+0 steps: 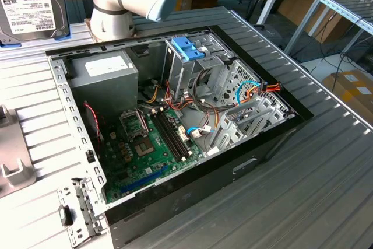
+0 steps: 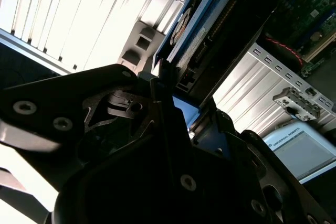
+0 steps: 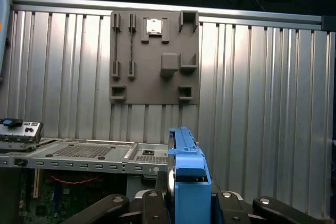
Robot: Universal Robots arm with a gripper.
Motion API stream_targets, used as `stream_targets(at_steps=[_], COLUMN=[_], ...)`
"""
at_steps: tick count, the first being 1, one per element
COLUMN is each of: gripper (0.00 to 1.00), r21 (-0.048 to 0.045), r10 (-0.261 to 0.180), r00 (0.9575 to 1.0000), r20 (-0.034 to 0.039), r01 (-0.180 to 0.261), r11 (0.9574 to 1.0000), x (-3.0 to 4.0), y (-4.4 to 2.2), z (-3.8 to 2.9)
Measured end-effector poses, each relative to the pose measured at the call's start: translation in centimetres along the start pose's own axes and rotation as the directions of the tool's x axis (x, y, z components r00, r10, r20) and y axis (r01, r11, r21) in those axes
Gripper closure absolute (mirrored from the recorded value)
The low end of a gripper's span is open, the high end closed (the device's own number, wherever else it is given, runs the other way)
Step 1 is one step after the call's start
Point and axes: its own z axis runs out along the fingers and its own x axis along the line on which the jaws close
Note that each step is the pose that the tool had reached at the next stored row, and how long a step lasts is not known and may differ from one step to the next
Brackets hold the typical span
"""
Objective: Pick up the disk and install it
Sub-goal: 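Pick up the disk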
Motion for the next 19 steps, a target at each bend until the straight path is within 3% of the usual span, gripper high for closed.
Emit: stream_targets(at_steps=[19], gripper=[0.63], r21=[0.0001], r10=[0.0], r00=[1.0], r20=[0.0], r01=[0.0], r11=[1.0], x=[0.06], y=[-0.78], z=[-0.03])
